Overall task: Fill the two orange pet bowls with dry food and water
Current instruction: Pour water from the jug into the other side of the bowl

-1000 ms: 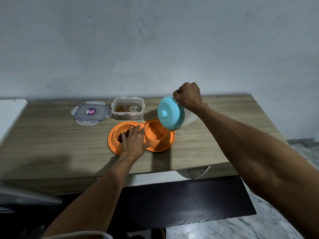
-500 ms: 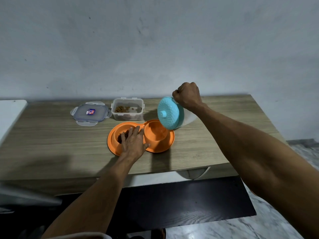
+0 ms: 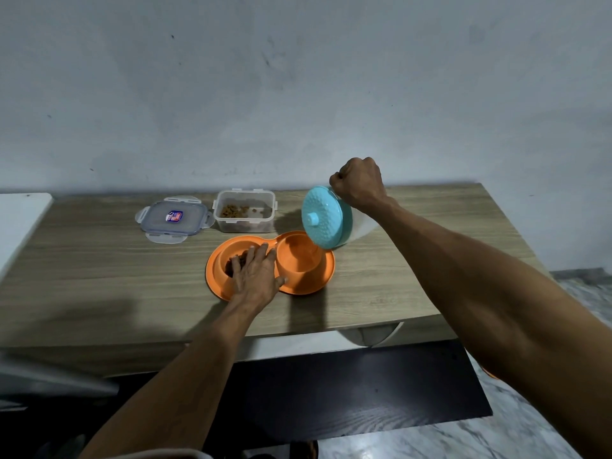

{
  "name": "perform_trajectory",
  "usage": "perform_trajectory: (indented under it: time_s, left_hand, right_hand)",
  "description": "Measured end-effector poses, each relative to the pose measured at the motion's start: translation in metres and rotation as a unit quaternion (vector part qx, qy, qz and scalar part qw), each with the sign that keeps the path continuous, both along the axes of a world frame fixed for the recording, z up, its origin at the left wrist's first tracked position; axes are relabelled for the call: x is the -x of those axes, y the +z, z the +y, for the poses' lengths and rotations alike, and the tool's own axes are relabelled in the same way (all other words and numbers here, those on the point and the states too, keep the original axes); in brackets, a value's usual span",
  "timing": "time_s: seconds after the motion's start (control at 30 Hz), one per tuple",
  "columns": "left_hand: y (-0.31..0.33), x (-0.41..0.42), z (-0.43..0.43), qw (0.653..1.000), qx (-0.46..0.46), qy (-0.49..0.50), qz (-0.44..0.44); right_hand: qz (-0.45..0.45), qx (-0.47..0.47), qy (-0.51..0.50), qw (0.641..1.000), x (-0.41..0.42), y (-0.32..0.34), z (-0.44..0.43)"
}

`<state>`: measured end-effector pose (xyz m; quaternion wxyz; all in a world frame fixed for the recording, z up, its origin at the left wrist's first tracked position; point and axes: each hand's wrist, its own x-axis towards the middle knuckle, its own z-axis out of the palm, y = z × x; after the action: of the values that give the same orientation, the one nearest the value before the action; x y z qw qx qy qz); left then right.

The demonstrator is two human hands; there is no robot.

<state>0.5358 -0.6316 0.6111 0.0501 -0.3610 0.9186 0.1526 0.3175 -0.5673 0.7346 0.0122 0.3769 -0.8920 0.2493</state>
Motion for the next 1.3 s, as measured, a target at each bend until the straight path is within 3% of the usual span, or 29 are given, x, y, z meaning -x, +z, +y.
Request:
perform_trajectory:
  time_s: [1.3]
  left_hand:
    - [0.0048, 0.0001, 0.0007, 1.000, -0.001, -0.005, -0.006]
  right_hand:
    - [0.029, -0.017, 0.024, 0.999, 0.0012, 0.0034, -0.0087]
